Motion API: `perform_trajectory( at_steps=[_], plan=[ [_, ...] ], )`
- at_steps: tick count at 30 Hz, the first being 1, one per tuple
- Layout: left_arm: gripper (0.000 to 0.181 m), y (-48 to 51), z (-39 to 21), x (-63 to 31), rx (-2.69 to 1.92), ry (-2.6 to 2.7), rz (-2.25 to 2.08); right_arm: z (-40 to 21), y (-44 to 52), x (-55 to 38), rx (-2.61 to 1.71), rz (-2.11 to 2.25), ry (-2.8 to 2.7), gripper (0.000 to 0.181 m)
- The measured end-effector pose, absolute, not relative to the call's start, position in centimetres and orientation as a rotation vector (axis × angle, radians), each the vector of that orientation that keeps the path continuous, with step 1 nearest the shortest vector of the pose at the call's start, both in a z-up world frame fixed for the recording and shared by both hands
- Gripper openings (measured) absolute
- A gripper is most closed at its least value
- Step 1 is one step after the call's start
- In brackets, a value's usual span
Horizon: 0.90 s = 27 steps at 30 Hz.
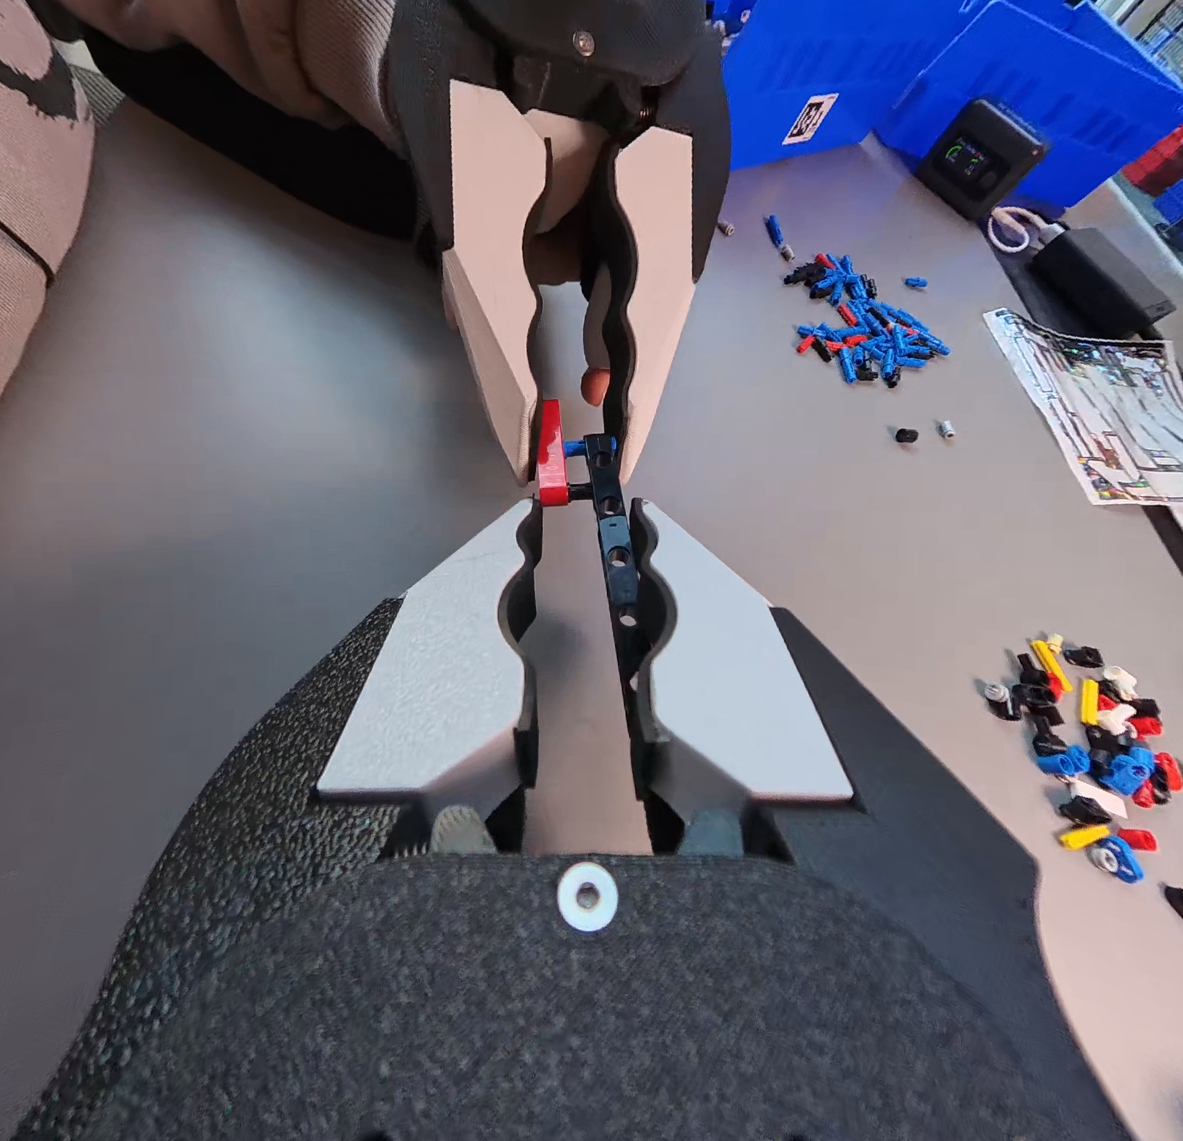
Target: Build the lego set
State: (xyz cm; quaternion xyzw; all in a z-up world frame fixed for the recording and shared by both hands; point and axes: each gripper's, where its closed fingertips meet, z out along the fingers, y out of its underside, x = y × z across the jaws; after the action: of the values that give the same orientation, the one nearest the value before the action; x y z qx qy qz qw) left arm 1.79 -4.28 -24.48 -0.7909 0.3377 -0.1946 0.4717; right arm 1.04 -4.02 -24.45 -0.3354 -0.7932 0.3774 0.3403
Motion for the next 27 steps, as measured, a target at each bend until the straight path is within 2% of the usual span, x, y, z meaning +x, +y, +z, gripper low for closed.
perform_trajectory(
  at_steps=[3,5,6,8,13,17,20,27],
  plan=[
    [0.024,-4.4,-24.9,2.0,-1.95,0.835,-0.486,-24.9,-4.2,1.5,-0.88,0.98,-2.117,0.024],
    [0.038,-4.2,-24.9,1.8,-1.927,0.877,-0.384,-25.1,-4.2,1.7,-0.903,0.99,-2.148,0.021],
    [0.035,-4.1,-24.9,1.8,-1.914,0.896,-0.337,-25.0,-3.9,1.5,-0.916,0.979,-2.132,0.006],
    [0.024,-4.3,-25.2,2.3,-1.912,0.96,-0.298,-25.1,-4.0,1.6,-0.933,0.975,-2.162,0.005],
    [0.024,-4.2,-25.7,2.4,-1.949,0.955,-0.339,-25.5,-3.8,1.6,-0.959,0.999,-2.157,0.007],
    [0.024,-3.9,-25.3,1.8,-1.967,0.88,-0.389,-26.0,-3.4,2.2,-0.962,0.975,-2.205,0.028],
    [0.024,-3.8,-25.4,1.8,-1.976,0.877,-0.377,-25.6,-3.9,1.8,-0.958,1.003,-2.175,0.033],
    [0.024,-3.7,-25.8,2.2,-2.0,0.9,-0.297,-25.2,-4.1,1.6,-1.001,1.064,-2.165,0.023]
  ],
)
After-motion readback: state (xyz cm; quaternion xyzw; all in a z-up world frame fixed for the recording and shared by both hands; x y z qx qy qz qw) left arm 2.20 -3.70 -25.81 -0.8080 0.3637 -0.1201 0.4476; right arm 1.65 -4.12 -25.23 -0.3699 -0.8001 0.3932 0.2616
